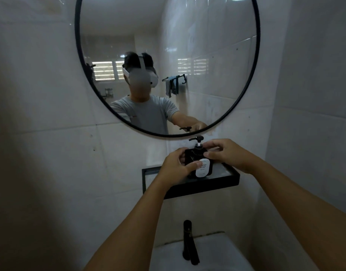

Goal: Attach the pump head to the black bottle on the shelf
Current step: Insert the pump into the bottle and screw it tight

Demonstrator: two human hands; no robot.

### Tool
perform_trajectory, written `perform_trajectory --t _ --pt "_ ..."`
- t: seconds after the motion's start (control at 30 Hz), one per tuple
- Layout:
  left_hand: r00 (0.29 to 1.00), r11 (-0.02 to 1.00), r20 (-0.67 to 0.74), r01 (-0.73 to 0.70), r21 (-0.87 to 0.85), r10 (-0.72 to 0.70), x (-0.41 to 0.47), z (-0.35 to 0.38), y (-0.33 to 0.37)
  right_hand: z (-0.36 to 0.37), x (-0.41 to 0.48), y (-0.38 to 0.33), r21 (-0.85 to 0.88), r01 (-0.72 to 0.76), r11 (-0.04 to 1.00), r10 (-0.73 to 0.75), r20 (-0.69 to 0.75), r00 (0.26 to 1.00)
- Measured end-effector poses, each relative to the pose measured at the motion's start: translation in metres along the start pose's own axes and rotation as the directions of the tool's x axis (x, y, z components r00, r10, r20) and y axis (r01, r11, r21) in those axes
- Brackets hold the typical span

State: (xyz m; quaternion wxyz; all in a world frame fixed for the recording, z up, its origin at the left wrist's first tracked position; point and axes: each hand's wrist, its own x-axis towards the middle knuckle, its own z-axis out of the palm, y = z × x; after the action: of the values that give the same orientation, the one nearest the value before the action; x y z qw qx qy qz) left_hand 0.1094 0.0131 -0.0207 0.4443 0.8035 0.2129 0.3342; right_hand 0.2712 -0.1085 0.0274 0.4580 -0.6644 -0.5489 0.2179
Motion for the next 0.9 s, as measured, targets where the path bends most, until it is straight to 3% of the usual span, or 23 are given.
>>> perform_trajectory --t 0.5,0.63,0.73,0.9 --pt "0.999 0.999 0.038 0.038 0.017 -0.039 0.028 0.045 -0.004 -0.037 0.004 0.035 -0.023 -0.065 0.998 0.065 -0.004 0.998" --pt "0.998 0.999 0.039 0.04 0.01 -0.041 0.027 0.046 -0.003 -0.034 0.008 0.033 -0.163 0.003 0.987 -0.037 -0.209 0.977" --pt "0.998 0.999 0.044 0.042 0.012 -0.043 0.027 0.046 -0.003 -0.021 0.012 0.018 -0.27 0.05 0.962 -0.162 -0.413 0.896" --pt "0.997 0.999 0.058 0.041 0.019 -0.042 0.025 0.046 -0.002 0.003 0.017 0.001 -0.444 -0.06 0.894 -0.207 -0.528 0.824"
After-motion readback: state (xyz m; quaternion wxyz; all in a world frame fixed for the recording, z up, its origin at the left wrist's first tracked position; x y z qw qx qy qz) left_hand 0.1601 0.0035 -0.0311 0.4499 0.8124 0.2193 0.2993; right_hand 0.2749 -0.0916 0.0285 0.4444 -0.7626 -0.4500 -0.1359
